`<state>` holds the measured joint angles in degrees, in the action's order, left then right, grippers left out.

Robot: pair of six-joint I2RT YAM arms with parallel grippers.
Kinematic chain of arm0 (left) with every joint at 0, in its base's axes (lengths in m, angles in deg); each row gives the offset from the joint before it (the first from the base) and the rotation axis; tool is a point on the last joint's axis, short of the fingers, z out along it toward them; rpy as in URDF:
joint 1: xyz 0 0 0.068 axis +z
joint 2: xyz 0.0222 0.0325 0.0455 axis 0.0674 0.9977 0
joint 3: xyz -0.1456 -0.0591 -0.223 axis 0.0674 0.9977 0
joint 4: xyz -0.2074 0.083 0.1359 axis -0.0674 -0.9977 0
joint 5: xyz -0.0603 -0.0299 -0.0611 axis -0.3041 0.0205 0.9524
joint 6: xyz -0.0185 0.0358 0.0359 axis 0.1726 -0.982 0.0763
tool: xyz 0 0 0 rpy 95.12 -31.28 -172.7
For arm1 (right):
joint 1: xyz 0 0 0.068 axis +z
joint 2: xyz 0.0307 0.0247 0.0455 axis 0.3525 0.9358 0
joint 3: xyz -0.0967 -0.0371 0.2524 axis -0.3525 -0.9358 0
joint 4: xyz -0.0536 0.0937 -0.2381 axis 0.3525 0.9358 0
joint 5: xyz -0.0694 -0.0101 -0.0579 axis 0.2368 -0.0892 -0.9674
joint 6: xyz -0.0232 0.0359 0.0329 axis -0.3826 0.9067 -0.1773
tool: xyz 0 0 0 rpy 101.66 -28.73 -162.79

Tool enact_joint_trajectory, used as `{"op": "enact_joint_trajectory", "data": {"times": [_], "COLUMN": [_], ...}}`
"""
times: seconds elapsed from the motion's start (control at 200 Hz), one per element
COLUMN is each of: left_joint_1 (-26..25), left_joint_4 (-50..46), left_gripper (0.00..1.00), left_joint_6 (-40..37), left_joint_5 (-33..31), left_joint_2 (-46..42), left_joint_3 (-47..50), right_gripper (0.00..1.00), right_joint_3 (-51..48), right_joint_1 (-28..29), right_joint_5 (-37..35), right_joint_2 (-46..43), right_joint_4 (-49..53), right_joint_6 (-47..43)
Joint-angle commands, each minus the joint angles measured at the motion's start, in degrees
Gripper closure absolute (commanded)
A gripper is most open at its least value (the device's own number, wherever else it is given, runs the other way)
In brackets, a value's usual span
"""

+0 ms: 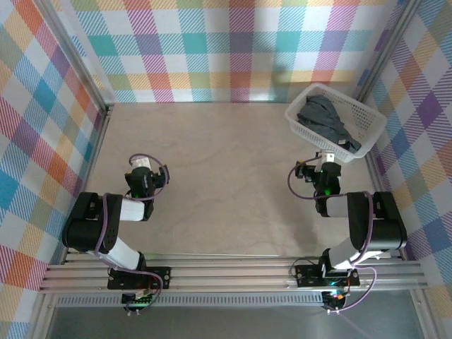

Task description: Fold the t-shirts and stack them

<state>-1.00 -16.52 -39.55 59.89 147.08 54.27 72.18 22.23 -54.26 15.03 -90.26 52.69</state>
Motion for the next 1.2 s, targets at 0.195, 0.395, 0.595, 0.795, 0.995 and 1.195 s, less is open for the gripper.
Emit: {"op": "enact_joint_trajectory", "data": {"times": [0.195, 0.395, 0.595, 0.795, 0.995, 1.195], "left_joint_1": [-0.4, -0.5, -0.4, -7.2, -6.3, -11.5], "left_joint_4": [1.4, 1.4, 1.6, -14.1, -57.5, -62.4], "left_gripper": [0.00, 0.00, 0.00, 0.00, 0.00, 0.00], "left_joint_6": [-0.8, -0.8, -0.8, -2.5, 33.5, 34.1], "left_joint_5": [-0.6, -0.6, -0.6, -5.5, 0.9, 22.7], "left_joint_2": [0.0, 0.0, -0.2, -26.9, -28.2, -13.5], "left_joint_3": [-0.8, -0.8, -0.7, -2.3, -32.1, -54.9], "right_gripper": [0.00, 0.00, 0.00, 0.00, 0.00, 0.16], "right_joint_3": [0.0, 0.0, -1.0, 9.0, 35.8, 63.7], "right_joint_1": [0.2, 0.2, 0.2, 8.9, 1.9, -5.6], "right_joint_5": [0.3, 0.3, 0.9, -12.3, 5.7, 8.3], "right_joint_2": [-0.1, -0.1, -0.5, -29.5, -20.7, 3.9], "right_joint_4": [-2.1, -2.1, -3.7, 30.1, 54.1, 71.5], "right_joint_6": [0.0, 0.0, -0.3, 2.7, 17.8, 23.5]}}
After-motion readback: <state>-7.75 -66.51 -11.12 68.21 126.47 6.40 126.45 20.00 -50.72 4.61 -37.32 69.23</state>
